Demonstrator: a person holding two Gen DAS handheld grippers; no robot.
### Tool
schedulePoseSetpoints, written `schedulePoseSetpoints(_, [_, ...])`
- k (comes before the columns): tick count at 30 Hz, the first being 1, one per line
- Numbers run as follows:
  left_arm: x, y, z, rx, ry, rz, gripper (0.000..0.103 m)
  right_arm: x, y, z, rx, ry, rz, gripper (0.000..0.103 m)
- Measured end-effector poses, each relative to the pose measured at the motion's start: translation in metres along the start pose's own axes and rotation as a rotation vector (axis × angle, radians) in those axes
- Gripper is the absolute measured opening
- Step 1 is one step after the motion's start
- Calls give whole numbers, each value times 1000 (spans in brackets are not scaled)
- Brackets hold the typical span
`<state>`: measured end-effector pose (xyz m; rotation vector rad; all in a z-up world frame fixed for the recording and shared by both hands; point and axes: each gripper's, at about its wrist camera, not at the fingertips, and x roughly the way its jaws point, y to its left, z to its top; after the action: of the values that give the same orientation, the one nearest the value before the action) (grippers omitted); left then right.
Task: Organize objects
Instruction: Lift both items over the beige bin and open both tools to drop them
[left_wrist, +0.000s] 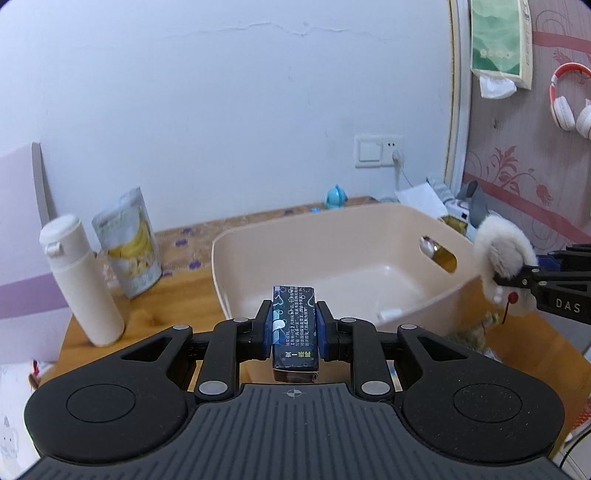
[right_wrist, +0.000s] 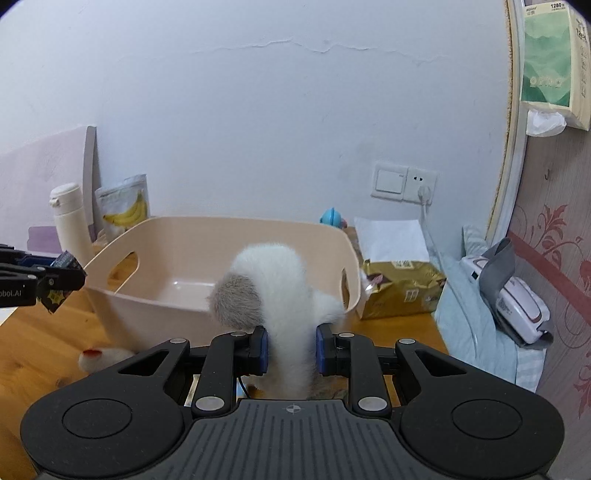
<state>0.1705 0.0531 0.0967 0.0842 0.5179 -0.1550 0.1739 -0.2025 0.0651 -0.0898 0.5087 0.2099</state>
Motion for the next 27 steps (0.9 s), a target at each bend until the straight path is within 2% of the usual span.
schedulePoseSetpoints(6, [22, 1, 18, -5, -12, 4, 23, 10, -5, 17, 3, -23, -4, 23])
schedulePoseSetpoints(13, [58, -2, 26, -14, 18, -6, 23, 30, -5, 32, -6, -31, -2, 23])
schedulePoseSetpoints(27, [115, 0, 23, 4, 100, -10, 23, 83, 6, 41, -45, 35, 9, 23])
